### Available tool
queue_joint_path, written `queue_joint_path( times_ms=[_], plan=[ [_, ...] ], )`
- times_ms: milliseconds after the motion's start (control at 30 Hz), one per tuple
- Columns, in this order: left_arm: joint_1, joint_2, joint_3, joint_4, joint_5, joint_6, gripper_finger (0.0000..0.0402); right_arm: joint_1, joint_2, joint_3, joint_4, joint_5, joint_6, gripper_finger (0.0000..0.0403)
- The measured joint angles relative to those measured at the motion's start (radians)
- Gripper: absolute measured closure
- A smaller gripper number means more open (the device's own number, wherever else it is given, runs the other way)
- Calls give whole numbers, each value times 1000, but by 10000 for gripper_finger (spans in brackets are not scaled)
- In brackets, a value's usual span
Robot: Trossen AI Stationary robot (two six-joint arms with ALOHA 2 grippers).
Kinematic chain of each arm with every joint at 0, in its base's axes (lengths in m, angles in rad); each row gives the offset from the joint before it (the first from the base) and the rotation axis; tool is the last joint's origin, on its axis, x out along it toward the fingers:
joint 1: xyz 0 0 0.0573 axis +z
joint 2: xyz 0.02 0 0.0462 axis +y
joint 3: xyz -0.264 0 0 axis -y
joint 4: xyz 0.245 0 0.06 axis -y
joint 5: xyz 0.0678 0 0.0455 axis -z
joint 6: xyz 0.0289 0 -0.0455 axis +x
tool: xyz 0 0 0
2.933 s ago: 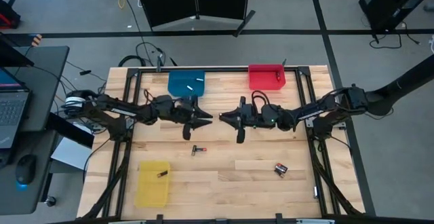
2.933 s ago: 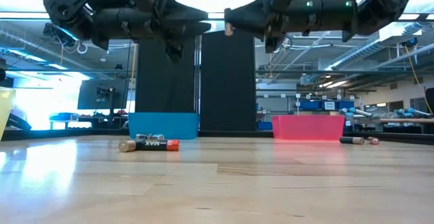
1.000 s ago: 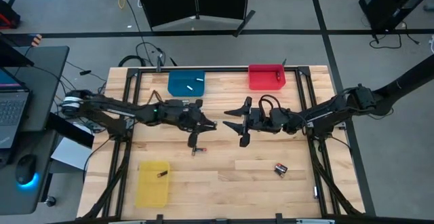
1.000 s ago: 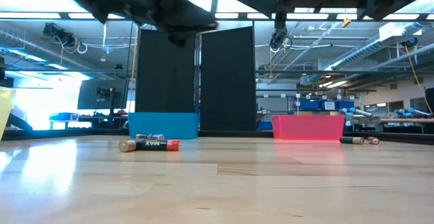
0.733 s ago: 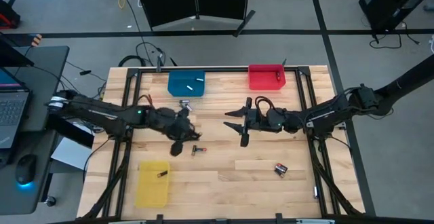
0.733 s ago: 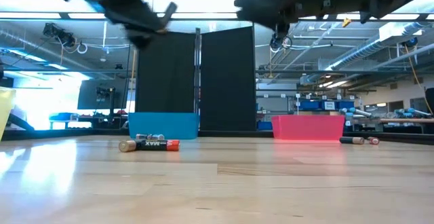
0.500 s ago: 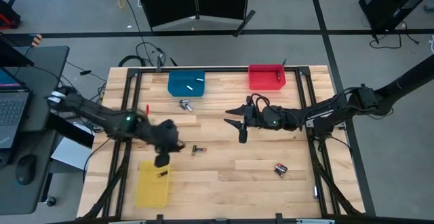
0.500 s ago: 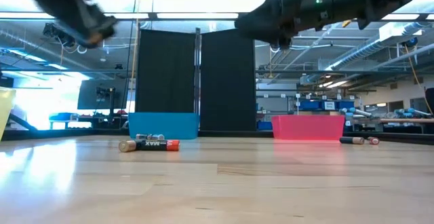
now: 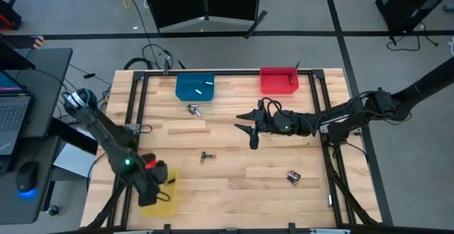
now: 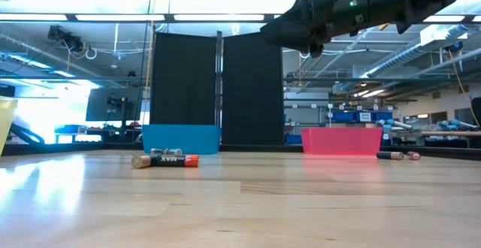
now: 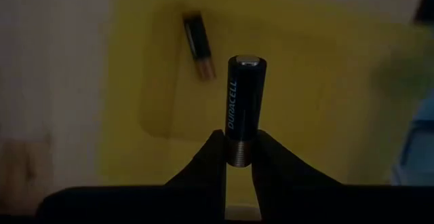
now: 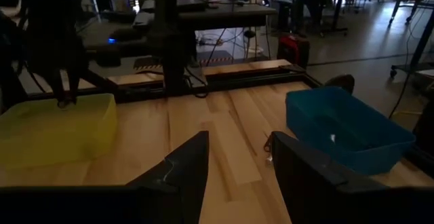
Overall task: Sort batteries
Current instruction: Put the black-brown battery into the yellow bin
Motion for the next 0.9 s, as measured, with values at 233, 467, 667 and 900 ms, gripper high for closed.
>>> queue_joint_path(
  times_ms=[233,467,667,900],
  plan=[
    [-16,118,-25,66,10,-28,350,1,0,0,-4,0,15,232],
    [9,161,-25,52,20,-25,350,2,0,0,-5,0,15,232],
    [25,170,-26,16,32,-26,350,2,0,0,-6,0,15,232],
    [28,170,-26,-7,23,-29,323,2,0,0,-21,0,15,232]
  ],
)
